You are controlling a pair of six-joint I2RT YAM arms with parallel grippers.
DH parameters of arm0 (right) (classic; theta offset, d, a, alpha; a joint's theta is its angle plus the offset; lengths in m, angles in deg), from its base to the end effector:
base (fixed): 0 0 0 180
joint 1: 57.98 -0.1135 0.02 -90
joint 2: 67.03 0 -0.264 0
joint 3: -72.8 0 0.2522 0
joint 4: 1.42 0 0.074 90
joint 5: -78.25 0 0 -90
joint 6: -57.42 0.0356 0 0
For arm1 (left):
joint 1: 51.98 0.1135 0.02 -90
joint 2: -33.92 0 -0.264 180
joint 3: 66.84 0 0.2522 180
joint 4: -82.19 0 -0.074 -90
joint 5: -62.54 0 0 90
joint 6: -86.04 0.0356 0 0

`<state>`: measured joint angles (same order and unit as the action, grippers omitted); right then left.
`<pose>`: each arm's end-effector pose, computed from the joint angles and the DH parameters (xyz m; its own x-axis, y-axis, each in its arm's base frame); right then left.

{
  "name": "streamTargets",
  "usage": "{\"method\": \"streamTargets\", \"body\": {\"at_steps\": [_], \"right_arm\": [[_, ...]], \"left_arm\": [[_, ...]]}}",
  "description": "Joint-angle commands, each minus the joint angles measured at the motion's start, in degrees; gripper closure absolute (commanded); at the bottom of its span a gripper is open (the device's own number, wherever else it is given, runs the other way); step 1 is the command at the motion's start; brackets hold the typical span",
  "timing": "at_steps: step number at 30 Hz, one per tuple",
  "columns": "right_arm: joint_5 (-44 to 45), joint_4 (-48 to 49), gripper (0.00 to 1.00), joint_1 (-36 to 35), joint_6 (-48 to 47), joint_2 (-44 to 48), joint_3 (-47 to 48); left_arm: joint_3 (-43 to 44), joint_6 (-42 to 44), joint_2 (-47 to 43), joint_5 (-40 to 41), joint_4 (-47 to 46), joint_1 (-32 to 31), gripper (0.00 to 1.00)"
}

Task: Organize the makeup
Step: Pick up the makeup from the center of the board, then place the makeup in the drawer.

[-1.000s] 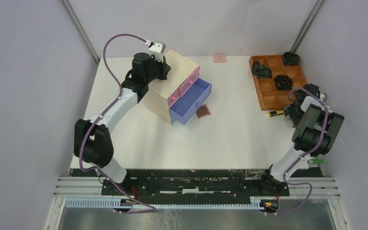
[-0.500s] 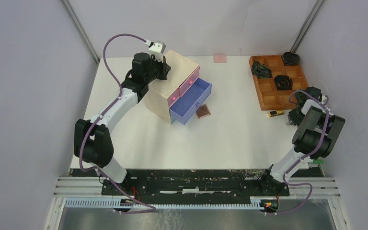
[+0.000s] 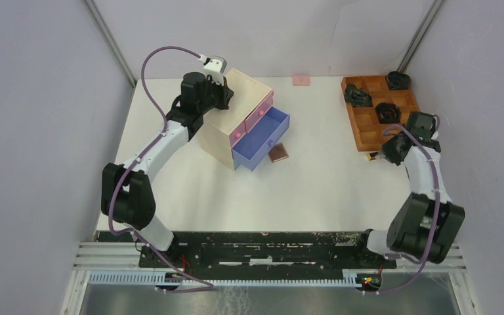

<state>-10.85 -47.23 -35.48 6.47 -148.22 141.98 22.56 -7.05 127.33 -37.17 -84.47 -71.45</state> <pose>0.2627 -0.1094 0.2291 -0.3613 0.8315 -0.4220 0.7958 0.5109 0.3252 0.3670 -0.1361 0.3269 -0.3066 0.0521 -0.9504 0.4645 0.8797 -0.1017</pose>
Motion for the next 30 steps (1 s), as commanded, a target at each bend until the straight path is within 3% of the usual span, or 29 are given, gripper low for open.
{"method": "streamTargets", "body": {"at_steps": [1,6,9,14,23,30], "right_arm": [[-2.7,-6.0,0.99,-6.4,-1.7,9.8,7.4],[-7.7,-3.7,0.99,-19.4,0.5,13.0,11.5],[-12.0,-1.8,0.99,-27.2,-0.4,9.4,15.4],[-10.6,1.8,0.99,-38.1,-2.5,4.0,20.8],[-9.3,6.8,0.99,-48.3,-2.2,-9.4,32.9],[-6.4,8.0,0.99,-52.4,-0.8,-18.1,36.9]], "left_arm": [[-5.3,1.8,5.1,-0.1,20.9,0.1,0.97],[-5.5,1.7,4.8,-0.3,20.9,0.1,0.97],[-5.5,1.6,4.7,-0.3,20.9,0.1,0.97],[-5.4,1.6,4.6,-0.4,20.9,0.1,0.97],[-5.3,1.7,4.1,-0.5,20.9,0.1,0.97],[-5.2,2.0,4.0,-0.1,21.3,0.1,0.97]]}}
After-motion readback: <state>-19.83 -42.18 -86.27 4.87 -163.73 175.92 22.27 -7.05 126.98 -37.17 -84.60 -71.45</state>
